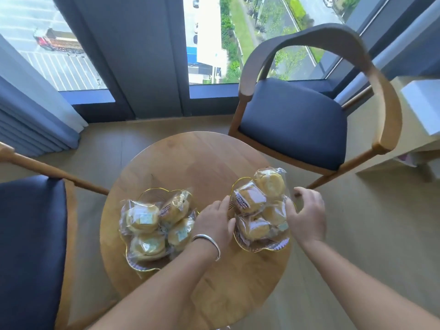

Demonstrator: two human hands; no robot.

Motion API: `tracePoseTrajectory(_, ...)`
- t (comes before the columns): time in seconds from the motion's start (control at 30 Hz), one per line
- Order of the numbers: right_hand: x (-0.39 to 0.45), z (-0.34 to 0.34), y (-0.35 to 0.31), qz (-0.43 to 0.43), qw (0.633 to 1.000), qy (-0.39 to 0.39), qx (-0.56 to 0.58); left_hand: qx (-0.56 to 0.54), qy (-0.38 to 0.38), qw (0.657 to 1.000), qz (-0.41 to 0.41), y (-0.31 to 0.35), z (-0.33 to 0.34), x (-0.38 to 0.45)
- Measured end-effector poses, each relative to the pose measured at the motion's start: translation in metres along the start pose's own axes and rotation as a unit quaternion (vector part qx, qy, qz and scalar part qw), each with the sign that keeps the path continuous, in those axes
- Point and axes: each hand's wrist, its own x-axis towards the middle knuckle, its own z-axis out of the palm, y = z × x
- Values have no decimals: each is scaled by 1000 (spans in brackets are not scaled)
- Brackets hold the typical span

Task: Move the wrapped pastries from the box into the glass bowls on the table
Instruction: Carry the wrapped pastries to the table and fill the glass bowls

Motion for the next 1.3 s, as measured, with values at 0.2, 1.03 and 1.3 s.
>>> tracePoseTrajectory(0.2,17,-7,42,140,976,-165,-11,86,-74,993,23,8,20,16)
tracePoseTrajectory(1.03,-13,48,10,63,977,-204,-26,50,-38,998,-25,-19,-6,28)
tracePoseTrajectory(1.3,55,61,-21,-1,983,-180,38,62,-93,994,-20,-21,-9,64)
